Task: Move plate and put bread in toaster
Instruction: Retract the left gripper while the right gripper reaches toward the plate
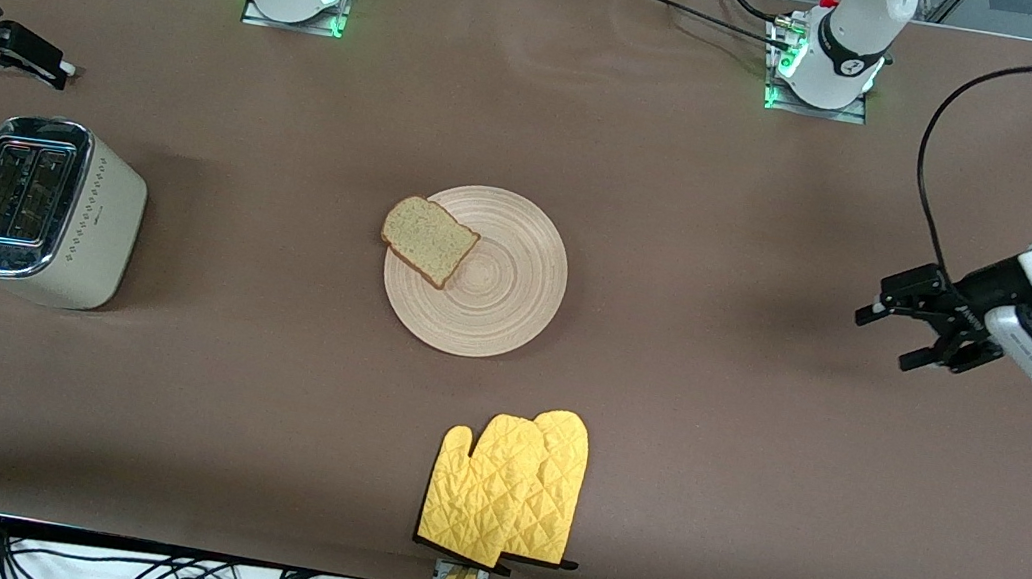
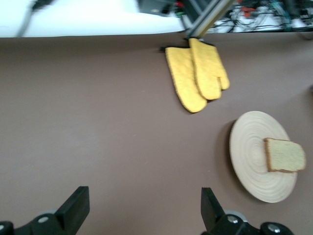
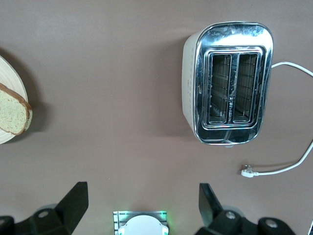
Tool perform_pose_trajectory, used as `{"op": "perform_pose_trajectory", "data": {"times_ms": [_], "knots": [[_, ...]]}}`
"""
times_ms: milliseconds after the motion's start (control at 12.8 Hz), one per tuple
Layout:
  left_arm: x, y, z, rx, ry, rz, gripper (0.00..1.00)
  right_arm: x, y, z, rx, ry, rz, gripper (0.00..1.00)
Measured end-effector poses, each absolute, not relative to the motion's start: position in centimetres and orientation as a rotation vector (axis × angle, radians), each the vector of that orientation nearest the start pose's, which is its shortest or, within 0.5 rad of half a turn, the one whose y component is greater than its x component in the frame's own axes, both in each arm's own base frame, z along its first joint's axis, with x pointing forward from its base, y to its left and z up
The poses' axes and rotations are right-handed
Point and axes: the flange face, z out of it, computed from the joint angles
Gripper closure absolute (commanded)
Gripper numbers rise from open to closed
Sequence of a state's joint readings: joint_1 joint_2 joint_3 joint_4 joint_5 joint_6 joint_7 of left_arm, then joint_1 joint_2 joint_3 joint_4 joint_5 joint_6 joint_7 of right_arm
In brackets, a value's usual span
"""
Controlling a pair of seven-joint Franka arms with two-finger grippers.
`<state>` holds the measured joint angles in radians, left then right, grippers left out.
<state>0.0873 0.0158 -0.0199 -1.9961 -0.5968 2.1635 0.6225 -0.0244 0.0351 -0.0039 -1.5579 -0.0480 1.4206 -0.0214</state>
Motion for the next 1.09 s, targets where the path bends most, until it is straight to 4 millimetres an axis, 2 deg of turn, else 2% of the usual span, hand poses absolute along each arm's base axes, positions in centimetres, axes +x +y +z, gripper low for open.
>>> {"op": "perform_pose_trajectory", "data": {"times_ms": [234,389,623,701,935,1090], "knots": [[54.4,0.8,52.8,-3.416,0.29,-0.388,0.0,54.7,-2.1,59.9,-3.173,0.015,0.277,0.0],[52.8,1.4,54.7,-3.395,0.219,-0.262,0.0,54.7,-2.0,59.9,-3.173,0.012,0.277,0.0],[51.8,3.9,56.7,-3.298,0.037,-0.101,0.0,54.7,-1.9,59.9,-3.174,0.009,0.277,0.0],[51.6,3.6,57.3,-3.243,-0.005,-0.058,0.0,54.7,-1.9,59.9,-3.174,0.009,0.277,0.0],[51.0,-0.6,59.3,-3.116,-0.081,0.035,0.0,54.7,-1.9,59.9,-3.173,0.009,0.277,0.0],[50.9,-1.6,59.6,-3.098,-0.104,0.055,0.0,54.7,-1.9,59.9,-3.173,0.009,0.278,0.0]]}}
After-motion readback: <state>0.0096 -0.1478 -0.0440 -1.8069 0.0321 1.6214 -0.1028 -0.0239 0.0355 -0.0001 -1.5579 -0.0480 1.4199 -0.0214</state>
